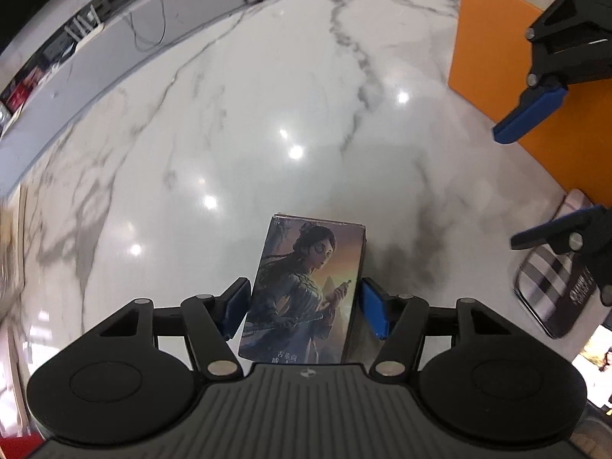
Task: Organize rigid objects
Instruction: 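Grasp the illustrated book with the left tool while the right tool reaches the plaid case, then close the right tool on the black-and-white plaid case and lift it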
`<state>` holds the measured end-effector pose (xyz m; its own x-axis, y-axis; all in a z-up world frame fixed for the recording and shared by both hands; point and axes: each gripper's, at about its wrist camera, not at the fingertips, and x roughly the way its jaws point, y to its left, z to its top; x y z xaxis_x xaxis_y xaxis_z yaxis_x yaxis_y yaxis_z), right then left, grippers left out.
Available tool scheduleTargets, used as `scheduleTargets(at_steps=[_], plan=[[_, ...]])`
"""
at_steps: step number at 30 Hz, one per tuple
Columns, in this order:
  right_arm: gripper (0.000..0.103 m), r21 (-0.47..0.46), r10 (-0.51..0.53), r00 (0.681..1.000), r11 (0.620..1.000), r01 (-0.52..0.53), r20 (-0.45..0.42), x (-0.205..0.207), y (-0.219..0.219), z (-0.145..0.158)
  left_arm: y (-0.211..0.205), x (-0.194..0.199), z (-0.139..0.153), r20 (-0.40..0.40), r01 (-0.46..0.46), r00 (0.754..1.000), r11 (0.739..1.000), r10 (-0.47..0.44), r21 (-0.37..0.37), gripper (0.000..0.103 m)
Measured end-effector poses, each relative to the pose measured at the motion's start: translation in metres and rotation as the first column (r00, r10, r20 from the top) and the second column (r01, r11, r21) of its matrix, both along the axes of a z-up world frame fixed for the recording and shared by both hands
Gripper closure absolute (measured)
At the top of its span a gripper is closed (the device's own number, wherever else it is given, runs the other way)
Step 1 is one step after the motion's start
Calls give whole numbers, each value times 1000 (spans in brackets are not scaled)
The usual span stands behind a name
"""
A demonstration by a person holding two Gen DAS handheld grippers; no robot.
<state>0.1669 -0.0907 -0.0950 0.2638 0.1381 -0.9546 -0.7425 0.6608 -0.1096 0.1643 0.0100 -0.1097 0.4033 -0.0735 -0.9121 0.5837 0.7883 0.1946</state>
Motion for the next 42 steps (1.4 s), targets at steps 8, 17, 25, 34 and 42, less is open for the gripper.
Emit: scheduleTargets(at_steps=[8,17,25,34,42], plan=[[27,-20,63,994,998,-65,-86,-30,-1,-4,-3,-29,0,-19,-46,999,999,46,26,33],[25,-112,97,985,987,-113,-140,-41,9,-23,-5,-43,2,-23,-64,998,998,65,29,33],[25,-123,107,978,984,-130,-180,-41,17,-26,-3,-46,2,-22,-65,998,998,65,20,33],[32,-122,51,984,990,-72,-170,-34,22,-36,-1,-45,2,-30,-75,997,997,75,4,33],[39,-48,-77,991,996,72,-112,-13,24,-31,1,-44,2,-33,-81,996,997,81,-11,33]])
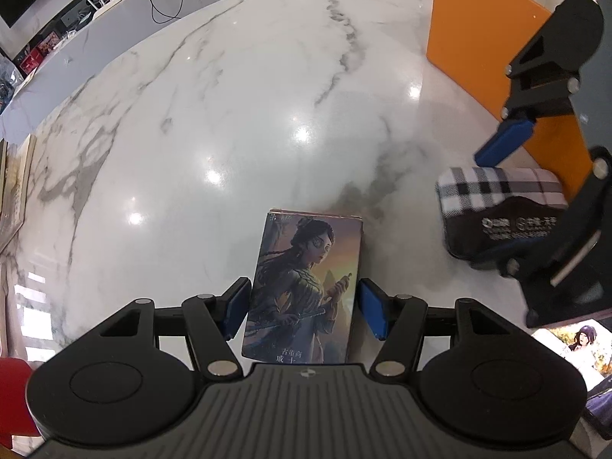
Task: Organize rigid objects
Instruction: 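Close the right tool on the black-and-white plaid case and lift it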
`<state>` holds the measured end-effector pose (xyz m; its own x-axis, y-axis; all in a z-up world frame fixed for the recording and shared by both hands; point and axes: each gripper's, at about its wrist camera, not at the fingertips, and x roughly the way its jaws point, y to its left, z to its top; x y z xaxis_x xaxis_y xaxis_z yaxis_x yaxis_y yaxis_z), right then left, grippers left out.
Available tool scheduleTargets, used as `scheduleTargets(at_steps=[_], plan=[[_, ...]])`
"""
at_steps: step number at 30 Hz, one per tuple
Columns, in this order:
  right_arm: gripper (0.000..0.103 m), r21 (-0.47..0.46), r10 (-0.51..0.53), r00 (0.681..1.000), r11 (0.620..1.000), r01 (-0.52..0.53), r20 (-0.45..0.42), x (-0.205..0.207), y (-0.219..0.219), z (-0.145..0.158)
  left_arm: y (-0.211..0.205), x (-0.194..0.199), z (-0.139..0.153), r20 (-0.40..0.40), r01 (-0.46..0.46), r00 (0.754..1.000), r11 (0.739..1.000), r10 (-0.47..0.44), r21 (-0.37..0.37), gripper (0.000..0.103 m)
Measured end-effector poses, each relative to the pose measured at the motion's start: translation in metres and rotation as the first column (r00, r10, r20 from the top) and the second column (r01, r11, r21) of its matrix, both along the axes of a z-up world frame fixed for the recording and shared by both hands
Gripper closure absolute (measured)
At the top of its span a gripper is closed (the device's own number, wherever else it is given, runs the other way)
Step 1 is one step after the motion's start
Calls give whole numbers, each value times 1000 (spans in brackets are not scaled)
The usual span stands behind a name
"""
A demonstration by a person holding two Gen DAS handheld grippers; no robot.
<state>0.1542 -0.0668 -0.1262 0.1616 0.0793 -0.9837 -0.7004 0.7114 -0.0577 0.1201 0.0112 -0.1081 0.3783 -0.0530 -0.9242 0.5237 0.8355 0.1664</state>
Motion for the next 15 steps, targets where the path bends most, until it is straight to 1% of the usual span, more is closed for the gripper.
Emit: scheduleTargets(at_steps=[3,5,7,8,9,11,14,15], plan=[[39,22,-50,999,999,50,8,7,-4,1,1,0,0,0,0,1000,1000,0,-5,33],[38,26,-65,998,998,64,8,7,-6,2,1,0,0,0,1,1000,1000,-1,-6,33],[36,28,-66,998,997,66,12,3,-9,3,2,0,0,-3,-2,1000,1000,2,-11,33],[33,31,-64,998,997,64,11,2,-11,3,3,1,0,-5,-5,1000,1000,5,-16,33],[30,34,-63,998,997,62,9,-13,-16,3,3,1,0,-7,-6,1000,1000,6,-22,33],[27,22,-56,998,998,56,10,-16,-18,5,3,1,0,-12,-5,1000,1000,4,-28,32],[27,5,-59,998,998,59,10,-17,-23,1,4,1,0,-13,-6,1000,1000,5,-29,30],[29,5,-68,998,998,68,8,-15,-21,2,4,2,0,-13,-7,1000,1000,7,-29,30]])
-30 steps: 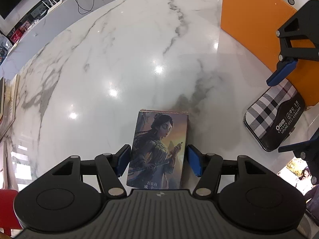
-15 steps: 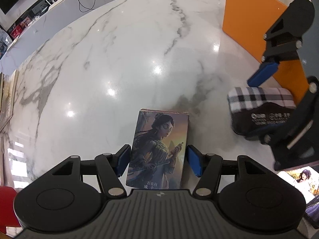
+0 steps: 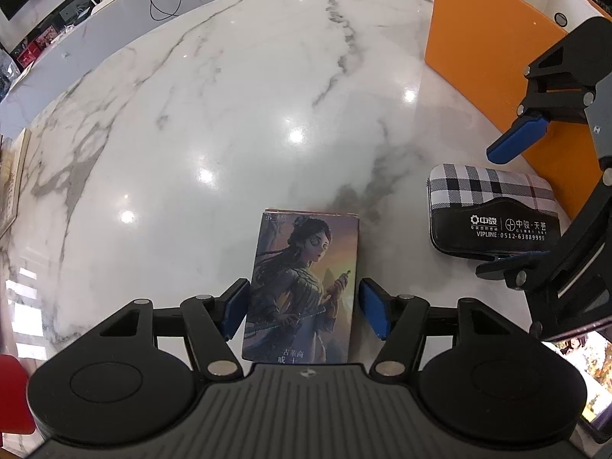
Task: Organize rigid objects
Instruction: 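Close the right tool on the black-and-white plaid case and lift it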
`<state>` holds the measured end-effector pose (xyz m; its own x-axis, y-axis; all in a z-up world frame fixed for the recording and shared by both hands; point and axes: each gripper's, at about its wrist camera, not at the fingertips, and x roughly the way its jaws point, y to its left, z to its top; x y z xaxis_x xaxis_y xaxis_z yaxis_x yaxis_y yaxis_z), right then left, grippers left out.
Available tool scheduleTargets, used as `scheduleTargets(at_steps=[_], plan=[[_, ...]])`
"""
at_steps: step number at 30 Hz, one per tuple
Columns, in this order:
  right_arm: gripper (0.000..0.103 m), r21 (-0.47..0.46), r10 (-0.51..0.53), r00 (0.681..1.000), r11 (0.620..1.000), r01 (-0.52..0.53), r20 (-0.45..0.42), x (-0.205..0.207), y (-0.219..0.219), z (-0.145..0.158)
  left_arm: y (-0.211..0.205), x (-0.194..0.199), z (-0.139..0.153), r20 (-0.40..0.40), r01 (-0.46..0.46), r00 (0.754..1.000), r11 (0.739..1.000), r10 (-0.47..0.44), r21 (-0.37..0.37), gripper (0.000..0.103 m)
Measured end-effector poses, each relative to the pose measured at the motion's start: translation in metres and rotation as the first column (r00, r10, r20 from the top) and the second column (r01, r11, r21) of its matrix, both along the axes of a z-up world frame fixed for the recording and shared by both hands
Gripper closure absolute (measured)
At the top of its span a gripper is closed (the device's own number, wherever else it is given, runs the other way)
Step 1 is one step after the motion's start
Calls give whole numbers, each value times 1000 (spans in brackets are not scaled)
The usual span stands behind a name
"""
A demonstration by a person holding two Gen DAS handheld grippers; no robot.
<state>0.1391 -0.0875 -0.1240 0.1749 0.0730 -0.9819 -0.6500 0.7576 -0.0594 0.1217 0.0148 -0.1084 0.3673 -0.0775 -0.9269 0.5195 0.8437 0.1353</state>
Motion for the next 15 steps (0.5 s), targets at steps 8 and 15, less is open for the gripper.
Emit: scheduleTargets(at_steps=[8,15], plan=[[36,28,-55,998,998,55,-1,1,-2,0,2,2,-1,-4,-16,1000,1000,15,-17,24],[38,28,-65,996,998,63,53,-4,-3,-2,0,1,-1,-2,-43,999,997,43,-68,37]])
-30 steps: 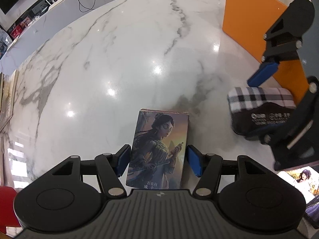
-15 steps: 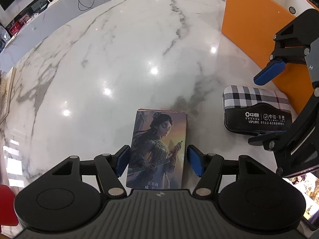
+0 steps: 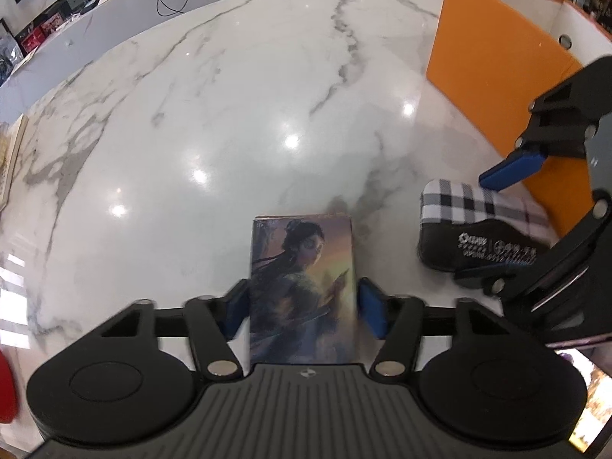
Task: Organize rigid objects
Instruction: 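Close the right tool on the black-and-white plaid case and lift it, then carry the illustrated book and plaid case over the orange box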
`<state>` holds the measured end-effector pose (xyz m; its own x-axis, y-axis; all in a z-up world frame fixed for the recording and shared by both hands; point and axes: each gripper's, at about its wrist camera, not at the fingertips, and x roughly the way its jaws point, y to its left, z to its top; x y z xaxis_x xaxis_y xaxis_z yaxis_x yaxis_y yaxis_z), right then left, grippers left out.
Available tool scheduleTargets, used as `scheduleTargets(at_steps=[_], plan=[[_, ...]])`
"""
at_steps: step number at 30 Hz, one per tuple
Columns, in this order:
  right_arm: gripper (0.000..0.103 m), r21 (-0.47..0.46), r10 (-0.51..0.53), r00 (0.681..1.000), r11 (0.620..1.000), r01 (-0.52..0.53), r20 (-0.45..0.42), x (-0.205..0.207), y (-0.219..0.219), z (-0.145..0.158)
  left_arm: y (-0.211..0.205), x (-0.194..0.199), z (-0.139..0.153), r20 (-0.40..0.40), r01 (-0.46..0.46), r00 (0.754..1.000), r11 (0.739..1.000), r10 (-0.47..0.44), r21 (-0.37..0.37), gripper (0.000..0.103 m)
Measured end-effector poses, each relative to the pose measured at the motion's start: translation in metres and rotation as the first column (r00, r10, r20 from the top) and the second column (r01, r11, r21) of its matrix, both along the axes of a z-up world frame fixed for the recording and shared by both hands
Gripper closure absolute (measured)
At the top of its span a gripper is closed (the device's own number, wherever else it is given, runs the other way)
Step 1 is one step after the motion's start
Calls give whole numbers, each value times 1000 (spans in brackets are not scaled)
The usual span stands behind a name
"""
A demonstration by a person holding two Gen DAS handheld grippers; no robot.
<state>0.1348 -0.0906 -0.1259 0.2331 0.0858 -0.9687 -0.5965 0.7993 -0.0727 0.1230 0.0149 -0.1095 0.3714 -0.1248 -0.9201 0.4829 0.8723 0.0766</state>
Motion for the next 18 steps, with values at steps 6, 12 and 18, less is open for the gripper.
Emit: scheduleTargets(at_steps=[6,12,18], plan=[[41,27,-40,998,999,39,38,-7,-5,8,-3,-7,4,41,-17,999,1000,17,-14,38],[42,64,-58,995,997,53,78,-10,-7,22,-4,-12,18,81,-37,996,998,41,-57,38],[42,97,-68,990,994,56,125,-12,-10,38,0,-11,34,113,-67,991,994,77,-82,38]])
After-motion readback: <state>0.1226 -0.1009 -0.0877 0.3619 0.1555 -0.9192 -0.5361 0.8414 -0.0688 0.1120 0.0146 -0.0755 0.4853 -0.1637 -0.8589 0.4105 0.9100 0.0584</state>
